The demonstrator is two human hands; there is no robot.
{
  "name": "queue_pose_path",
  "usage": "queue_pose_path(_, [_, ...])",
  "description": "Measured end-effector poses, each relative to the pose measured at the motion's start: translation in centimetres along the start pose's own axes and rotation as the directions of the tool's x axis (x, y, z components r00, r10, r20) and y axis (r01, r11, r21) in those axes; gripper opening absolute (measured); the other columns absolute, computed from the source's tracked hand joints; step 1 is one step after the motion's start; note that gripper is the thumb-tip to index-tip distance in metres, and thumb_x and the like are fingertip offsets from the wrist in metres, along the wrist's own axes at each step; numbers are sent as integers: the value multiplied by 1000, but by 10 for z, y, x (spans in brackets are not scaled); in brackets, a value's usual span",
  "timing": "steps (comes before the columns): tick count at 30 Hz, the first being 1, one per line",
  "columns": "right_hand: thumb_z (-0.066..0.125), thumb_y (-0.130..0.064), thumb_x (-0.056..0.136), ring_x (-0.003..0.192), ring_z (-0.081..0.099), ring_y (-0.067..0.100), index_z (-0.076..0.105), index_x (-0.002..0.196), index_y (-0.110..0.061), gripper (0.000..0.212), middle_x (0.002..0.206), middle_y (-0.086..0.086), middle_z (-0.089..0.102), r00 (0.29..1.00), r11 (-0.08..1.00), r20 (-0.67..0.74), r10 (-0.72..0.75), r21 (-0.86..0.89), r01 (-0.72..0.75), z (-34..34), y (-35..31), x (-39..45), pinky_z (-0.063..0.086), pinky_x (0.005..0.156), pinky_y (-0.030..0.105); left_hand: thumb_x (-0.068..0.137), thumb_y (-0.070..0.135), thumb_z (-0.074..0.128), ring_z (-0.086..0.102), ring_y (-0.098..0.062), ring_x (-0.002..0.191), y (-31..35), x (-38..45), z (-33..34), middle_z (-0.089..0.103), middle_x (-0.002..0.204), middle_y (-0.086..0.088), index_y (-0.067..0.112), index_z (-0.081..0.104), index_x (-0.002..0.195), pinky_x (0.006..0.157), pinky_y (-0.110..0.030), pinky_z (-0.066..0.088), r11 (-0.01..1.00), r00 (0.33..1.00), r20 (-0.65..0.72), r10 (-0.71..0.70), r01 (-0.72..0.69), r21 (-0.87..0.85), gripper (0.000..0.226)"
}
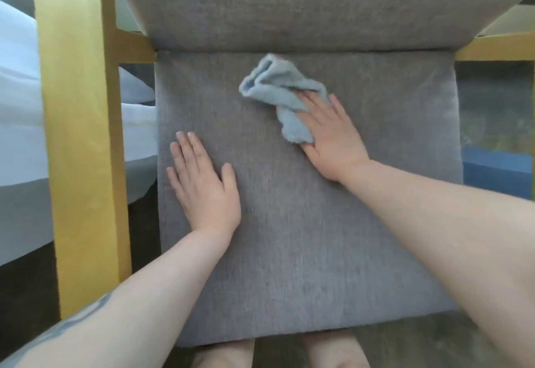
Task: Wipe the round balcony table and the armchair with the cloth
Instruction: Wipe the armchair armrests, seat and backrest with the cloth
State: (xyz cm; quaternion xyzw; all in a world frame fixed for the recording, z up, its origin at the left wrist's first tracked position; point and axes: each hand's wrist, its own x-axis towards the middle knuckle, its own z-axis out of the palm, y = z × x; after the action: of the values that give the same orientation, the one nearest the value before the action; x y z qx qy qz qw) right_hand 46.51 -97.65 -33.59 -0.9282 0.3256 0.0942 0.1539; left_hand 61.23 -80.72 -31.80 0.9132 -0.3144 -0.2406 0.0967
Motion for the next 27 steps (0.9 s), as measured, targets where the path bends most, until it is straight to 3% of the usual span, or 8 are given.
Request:
queue_pose_path(5, [33, -33, 98, 148, 2, 17, 16, 152, -22, 58, 160, -2, 13, 723, 718, -78, 686, 234, -656, -9, -57, 57, -3, 119, 44, 97, 25, 39, -5, -23, 148, 24, -1, 10, -5, 161, -7, 9, 0, 153, 117, -42, -4, 993, 992, -61, -114, 114, 1, 70])
queue_pose_path(10, [38, -30, 90, 142, 27, 24, 40, 144, -16, 56, 152, 6, 36, 955, 954, -15, -295, 45, 296, 4, 5, -27, 8, 117, 41, 96, 24, 42, -6, -25, 148, 44, 0, 15, -4, 161, -5, 17, 6, 154, 116, -46, -4, 999, 999, -21, -42, 43, 23, 69])
queue_pose_path(13, [35, -31, 95, 145, 20, 25, 29, 148, -13, 56, 155, 9, 30, 972, 975, -82, 220, 29, -218, -7, 70, -37, 3, 118, 40, 97, 25, 38, -8, -24, 148, 52, -2, 23, -4, 161, -3, 19, 5, 154, 117, -46, -6, 995, 996, 10, 84, -84, 47, 66])
queue_pose_path(16, [30, -33, 98, 147, 8, 21, 17, 152, -20, 57, 159, 1, 16, 597, 611, -129, 792, 183, -770, -14, 31, 17, 1, 119, 46, 96, 25, 37, -6, -24, 148, 70, -6, 36, -2, 161, -4, 19, 9, 154, 116, -45, -6, 986, 987, 26, 156, -158, 49, 65])
queue_pose_path(19, [24, -33, 93, 147, 12, 21, 24, 151, -20, 59, 157, 2, 23, 947, 943, -31, 320, 106, -315, -3, -17, 18, 3, 118, 45, 91, 24, 37, -1, -24, 148, 85, -4, 43, 5, 161, -4, 16, 17, 152, 117, -45, -4, 977, 977, 42, 211, -212, 37, 65])
queue_pose_path(22, [45, -25, 90, 142, 28, 23, 41, 143, -17, 54, 151, 4, 37, 974, 969, 34, -222, 116, 217, -6, 43, -40, 11, 118, 39, 94, 22, 39, -1, -23, 148, 81, 1, 41, 8, 161, -4, 12, 18, 152, 117, -42, -5, 964, 964, 71, 257, -261, 52, 62])
queue_pose_path(25, [42, -24, 93, 143, 25, 30, 34, 146, -13, 56, 152, 13, 34, 948, 947, -70, 311, 102, -303, -15, 96, -44, 6, 117, 41, 98, 21, 39, -5, -19, 148, 71, 0, 36, 1, 161, 0, 16, 10, 154, 117, -37, -7, 943, 943, 81, 322, -327, 60, 62])
queue_pose_path(27, [33, -31, 98, 147, 8, 24, 17, 152, -18, 58, 159, 5, 18, 655, 667, -131, 744, 181, -723, -12, 69, -7, 0, 119, 46, 98, 19, 38, -5, -20, 148, 73, -2, 38, 1, 161, 0, 17, 10, 154, 117, -38, -7, 949, 950, 68, 306, -310, 64, 62])
